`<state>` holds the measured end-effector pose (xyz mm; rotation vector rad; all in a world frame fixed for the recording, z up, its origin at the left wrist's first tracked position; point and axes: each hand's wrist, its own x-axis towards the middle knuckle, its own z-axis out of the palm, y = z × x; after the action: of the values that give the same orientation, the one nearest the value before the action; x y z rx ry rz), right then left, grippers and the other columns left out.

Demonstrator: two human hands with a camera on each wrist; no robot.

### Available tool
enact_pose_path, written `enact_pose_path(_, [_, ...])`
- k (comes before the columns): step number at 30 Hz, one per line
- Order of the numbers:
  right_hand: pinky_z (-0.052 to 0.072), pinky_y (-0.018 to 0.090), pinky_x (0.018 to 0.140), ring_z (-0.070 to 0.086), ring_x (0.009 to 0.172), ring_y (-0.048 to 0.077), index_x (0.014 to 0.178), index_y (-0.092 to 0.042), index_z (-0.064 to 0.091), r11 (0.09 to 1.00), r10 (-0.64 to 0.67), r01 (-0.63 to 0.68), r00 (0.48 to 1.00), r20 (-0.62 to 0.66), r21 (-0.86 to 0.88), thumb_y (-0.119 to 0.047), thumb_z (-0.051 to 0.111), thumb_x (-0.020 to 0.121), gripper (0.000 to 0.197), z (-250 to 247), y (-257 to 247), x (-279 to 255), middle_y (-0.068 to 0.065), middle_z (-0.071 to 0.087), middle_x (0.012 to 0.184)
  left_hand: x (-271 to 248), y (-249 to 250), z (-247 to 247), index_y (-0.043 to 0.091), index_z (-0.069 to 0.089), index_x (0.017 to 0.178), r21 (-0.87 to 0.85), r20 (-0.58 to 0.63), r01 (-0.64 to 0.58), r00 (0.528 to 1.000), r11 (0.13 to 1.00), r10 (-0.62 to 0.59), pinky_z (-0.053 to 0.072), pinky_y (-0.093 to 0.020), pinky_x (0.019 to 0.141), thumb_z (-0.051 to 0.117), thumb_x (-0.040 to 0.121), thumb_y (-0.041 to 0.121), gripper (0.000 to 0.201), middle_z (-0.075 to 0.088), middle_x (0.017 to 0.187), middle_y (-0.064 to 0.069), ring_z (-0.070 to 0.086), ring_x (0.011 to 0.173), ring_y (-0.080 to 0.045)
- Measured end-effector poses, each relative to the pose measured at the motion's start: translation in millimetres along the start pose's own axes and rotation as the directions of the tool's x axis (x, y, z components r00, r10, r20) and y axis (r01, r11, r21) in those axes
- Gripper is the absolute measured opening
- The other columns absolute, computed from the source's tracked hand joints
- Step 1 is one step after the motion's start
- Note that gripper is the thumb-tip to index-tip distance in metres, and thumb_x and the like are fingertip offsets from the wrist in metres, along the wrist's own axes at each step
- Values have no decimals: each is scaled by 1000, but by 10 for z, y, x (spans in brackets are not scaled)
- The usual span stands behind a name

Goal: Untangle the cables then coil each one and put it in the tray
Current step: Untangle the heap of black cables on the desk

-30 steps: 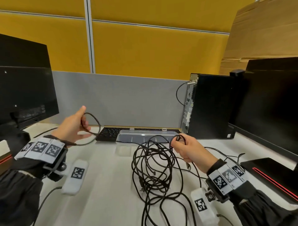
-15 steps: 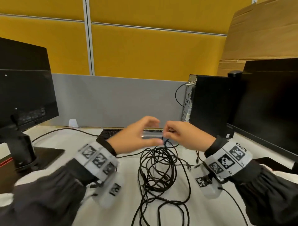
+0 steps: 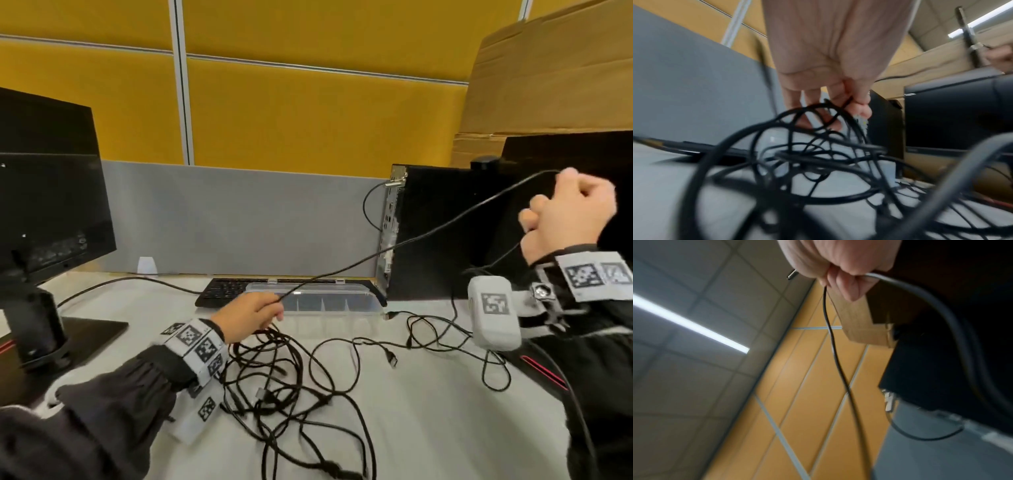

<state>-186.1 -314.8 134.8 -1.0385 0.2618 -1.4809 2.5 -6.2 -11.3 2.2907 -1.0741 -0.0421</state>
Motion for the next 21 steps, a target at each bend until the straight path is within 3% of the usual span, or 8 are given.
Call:
enact_pose_path(2, [23, 18, 36, 29, 38, 5, 82, -23, 41, 999, 41, -41, 999, 7, -29, -20, 40, 96, 15, -30, 140, -46, -5, 36, 63, 13, -1, -78, 26, 55, 72, 116, -82, 79, 994, 990, -70, 39, -28, 77, 35, 100, 30, 35, 56, 67, 7, 54, 68, -9])
enact_pose_path(5, [33, 17, 39, 45, 51, 4, 104, -29, 48, 948, 21, 92, 938, 347, -306, -26, 48, 95, 10, 88, 360, -313, -3, 50, 74, 24, 250, -199, 25, 56, 73, 371, -221, 133, 974, 919, -52, 27, -39, 88, 27, 99, 41, 42, 63, 77, 10, 54, 82, -9])
enact_pose_path(8, [46, 14, 66, 59, 86, 5, 135, -38, 31, 820, 186, 350, 585, 789, -453, -41, 56, 89, 53, 345, 549, -827, -9, 57, 98, 40, 576, -231, 22, 54, 72, 432, -243, 70, 969, 899, 42, 23, -41, 95, 25, 99, 41, 44, 67, 75, 7, 58, 84, -10])
enact_pose_path(10, [47, 19, 82, 58, 95, 3, 143, -34, 23, 776, 397, 380, 326, 858, -504, -50, 51, 87, 65, 515, 618, -1190, -11, 58, 107, 16, 785, -194, 28, 47, 72, 479, -244, 14, 963, 878, 118, 21, -41, 98, 26, 99, 37, 36, 68, 73, 6, 59, 84, -11])
enact_pose_path(14, [34, 9, 47, 46, 46, -4, 104, -10, 57, 721, 538, 471, 81, 839, -508, -43, 41, 96, 38, 616, 696, -1390, -1, 60, 77, -61, 874, -220, 36, 54, 81, 415, -175, -95, 968, 905, 181, 30, -35, 87, 33, 94, 36, 24, 63, 76, 8, 56, 85, -13])
enact_pose_path(17, [30, 12, 47, 33, 39, 1, 60, -16, 45, 693, 504, 520, 145, 851, -499, -44, 44, 95, 45, 531, 659, -1250, -5, 39, 53, -80, 586, -175, 34, 58, 102, 352, 87, -198, 980, 915, 178, 37, -35, 86, 52, 89, 48, 20, 56, 96, 16, 49, 95, -6])
enact_pose_path(19, [28, 14, 41, 27, 39, 4, 59, -20, 38, 766, 496, 299, 288, 819, -569, -43, 47, 94, 43, 465, 609, -1114, -6, 30, 52, -96, 406, -35, 32, 54, 113, 294, 245, -181, 963, 939, 109, 39, -34, 93, 59, 84, 50, 34, 46, 111, 12, 43, 105, -7])
enact_pose_path(21, [24, 18, 36, 25, 39, 6, 63, -22, 39, 863, 470, -102, 521, 713, -495, -38, 51, 93, 36, 423, 556, -921, -6, 28, 52, -91, 279, 75, 28, 52, 111, 278, 324, -129, 945, 952, 34, 40, -29, 91, 64, 81, 48, 38, 42, 112, 7, 45, 104, -11])
